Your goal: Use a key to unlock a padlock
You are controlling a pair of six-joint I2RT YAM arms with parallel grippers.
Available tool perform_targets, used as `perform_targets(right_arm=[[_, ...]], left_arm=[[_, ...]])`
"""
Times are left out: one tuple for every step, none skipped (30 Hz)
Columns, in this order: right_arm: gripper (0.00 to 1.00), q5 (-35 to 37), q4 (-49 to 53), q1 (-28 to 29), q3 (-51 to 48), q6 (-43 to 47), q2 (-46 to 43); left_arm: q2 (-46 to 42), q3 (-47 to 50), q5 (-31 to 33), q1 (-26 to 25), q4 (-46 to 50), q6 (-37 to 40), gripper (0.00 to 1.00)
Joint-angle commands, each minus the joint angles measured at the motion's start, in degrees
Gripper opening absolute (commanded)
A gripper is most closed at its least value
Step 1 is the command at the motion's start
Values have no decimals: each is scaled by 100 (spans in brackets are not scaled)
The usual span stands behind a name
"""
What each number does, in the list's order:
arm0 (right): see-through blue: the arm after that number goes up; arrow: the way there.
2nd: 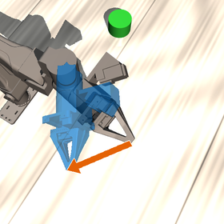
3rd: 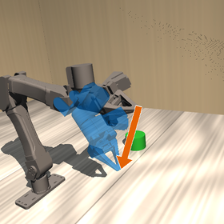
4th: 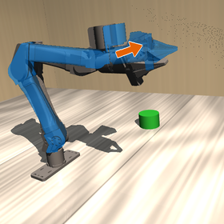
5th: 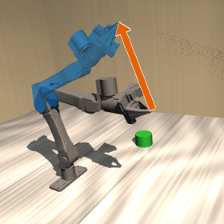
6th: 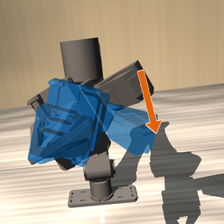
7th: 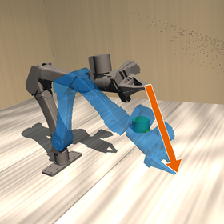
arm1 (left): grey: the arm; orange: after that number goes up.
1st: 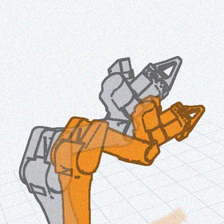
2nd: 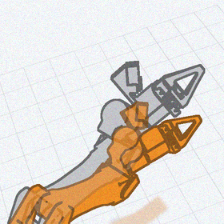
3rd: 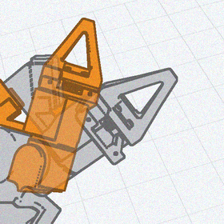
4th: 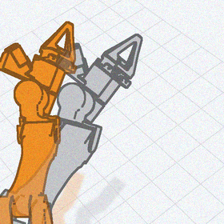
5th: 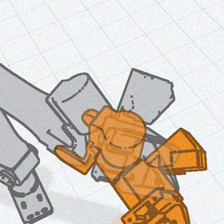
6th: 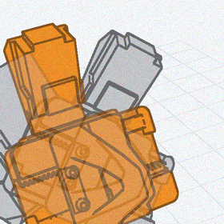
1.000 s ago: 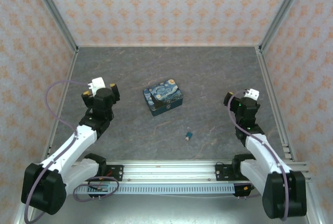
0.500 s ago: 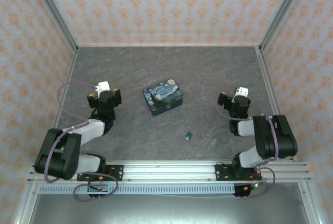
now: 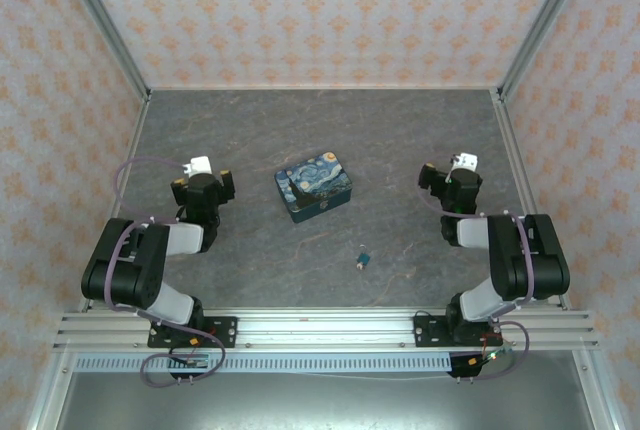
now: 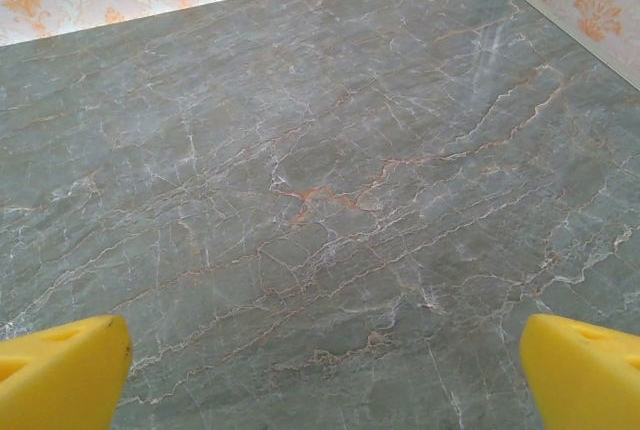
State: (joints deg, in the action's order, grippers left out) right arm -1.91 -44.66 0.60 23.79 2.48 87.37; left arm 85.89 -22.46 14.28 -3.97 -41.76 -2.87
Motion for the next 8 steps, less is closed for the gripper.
perform_targets(right_arm=[[99, 154, 35, 39, 22, 60, -21], [99, 156, 27, 38, 21, 68, -25], [99, 177, 35, 57, 20, 73, -21], [99, 210, 36, 63, 27, 81, -19], [99, 226, 36, 73, 29, 79, -10], [99, 226, 34, 72, 26, 77, -25], [99, 226, 30, 76, 21, 77, -27], [99, 229, 32, 72, 25, 77, -24]], left_arm=[[-37, -110, -10, 20, -211, 124, 100], [-37, -110, -6, 19, -217, 130, 100], [-37, -110, -13, 18, -212, 130, 100], [-37, -110, -6, 19, -217, 129, 100], [-40, -111, -13, 19, -211, 132, 100], [-37, -110, -12, 19, -210, 129, 100], [-37, -110, -9, 19, -210, 129, 100], [-37, -110, -7, 26, -216, 136, 100]])
